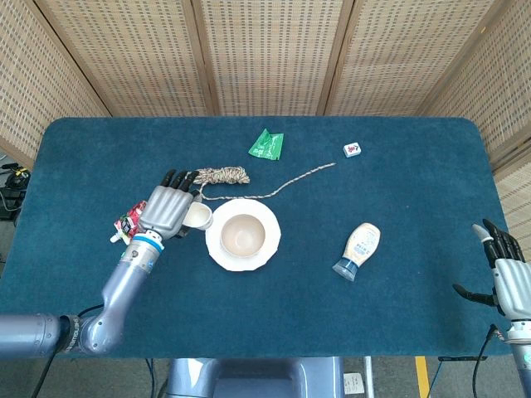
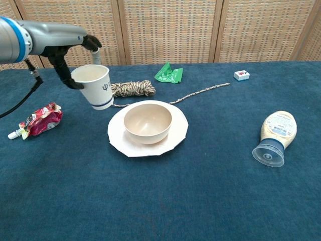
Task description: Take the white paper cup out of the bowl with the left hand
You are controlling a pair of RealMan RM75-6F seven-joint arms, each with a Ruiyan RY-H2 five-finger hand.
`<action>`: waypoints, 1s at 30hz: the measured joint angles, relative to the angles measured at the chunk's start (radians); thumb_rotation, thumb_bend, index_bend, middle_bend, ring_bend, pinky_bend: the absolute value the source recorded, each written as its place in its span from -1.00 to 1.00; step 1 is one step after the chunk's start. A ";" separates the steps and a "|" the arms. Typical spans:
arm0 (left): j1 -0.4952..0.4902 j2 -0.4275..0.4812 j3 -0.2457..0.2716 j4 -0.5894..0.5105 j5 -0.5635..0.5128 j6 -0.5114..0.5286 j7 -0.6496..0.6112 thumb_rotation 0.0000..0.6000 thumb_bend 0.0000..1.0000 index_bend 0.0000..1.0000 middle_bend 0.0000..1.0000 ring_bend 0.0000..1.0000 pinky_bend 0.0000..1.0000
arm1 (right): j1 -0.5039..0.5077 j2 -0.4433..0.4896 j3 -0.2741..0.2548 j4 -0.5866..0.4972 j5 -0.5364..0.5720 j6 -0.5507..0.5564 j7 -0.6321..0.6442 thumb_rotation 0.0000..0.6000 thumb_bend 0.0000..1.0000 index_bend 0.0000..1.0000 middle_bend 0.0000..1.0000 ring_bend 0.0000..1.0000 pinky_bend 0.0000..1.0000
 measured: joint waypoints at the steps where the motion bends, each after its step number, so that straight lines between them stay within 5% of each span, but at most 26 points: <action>1: 0.009 0.001 0.013 0.014 0.009 -0.008 -0.010 1.00 -0.40 -0.31 -1.00 -1.00 -1.00 | 0.000 -0.001 -0.001 -0.002 -0.002 0.000 -0.007 1.00 -0.88 -1.00 -1.00 -1.00 -1.00; 14: 0.071 -0.053 0.093 0.166 0.065 -0.074 -0.066 1.00 -0.40 -0.36 -1.00 -1.00 -1.00 | 0.002 -0.005 -0.004 -0.010 0.001 -0.003 -0.023 1.00 -0.88 -1.00 -1.00 -1.00 -1.00; 23: 0.074 -0.080 0.102 0.199 0.047 -0.088 -0.051 1.00 -0.68 -0.96 -1.00 -1.00 -1.00 | 0.001 -0.005 -0.006 -0.011 -0.002 -0.001 -0.024 1.00 -0.88 -1.00 -1.00 -1.00 -1.00; 30: 0.089 -0.042 0.092 0.159 0.054 -0.085 -0.081 1.00 -0.72 -1.00 -1.00 -1.00 -1.00 | 0.003 -0.006 -0.010 -0.017 -0.010 -0.003 -0.035 1.00 -0.88 -1.00 -1.00 -1.00 -1.00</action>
